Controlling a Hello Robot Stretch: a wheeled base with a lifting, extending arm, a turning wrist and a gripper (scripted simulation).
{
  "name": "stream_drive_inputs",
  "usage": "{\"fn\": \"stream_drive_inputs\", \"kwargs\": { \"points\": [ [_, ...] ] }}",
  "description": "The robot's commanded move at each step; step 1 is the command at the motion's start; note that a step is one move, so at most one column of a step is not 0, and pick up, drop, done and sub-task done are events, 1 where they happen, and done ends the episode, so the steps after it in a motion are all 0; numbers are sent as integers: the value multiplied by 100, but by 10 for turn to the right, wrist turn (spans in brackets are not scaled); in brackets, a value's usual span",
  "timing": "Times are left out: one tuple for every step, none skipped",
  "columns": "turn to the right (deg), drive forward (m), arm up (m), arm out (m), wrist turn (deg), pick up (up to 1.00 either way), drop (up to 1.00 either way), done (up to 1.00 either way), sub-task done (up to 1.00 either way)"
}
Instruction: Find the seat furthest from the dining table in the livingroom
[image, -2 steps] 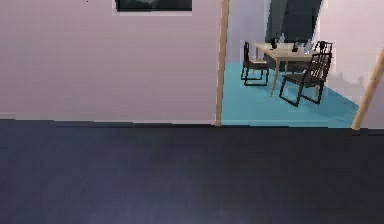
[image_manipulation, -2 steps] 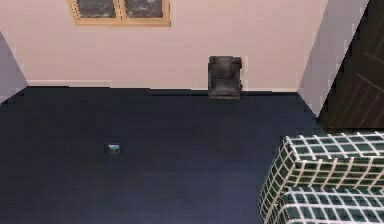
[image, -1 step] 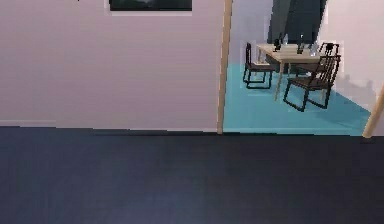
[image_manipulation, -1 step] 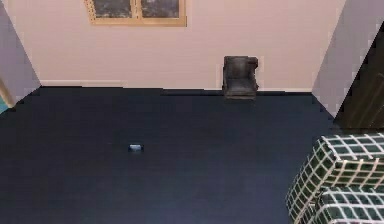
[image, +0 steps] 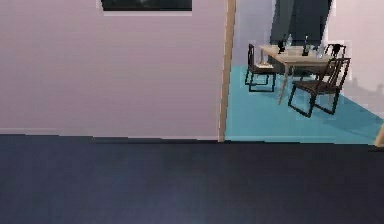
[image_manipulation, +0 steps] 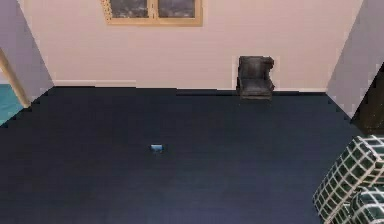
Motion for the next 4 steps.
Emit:
{"fn": "stream_drive_inputs", "kwargs": {
  "points": [
    [450, 0, 0, 0, 0, 0, 0, 0, 0],
    [60, 0, 0, 0, 0, 0, 0, 0, 0],
    [0, 100, 0, 0, 0, 0, 0, 0, 0],
    [90, 0, 0, 0, 0, 0, 0, 0, 0]
  ]
}}
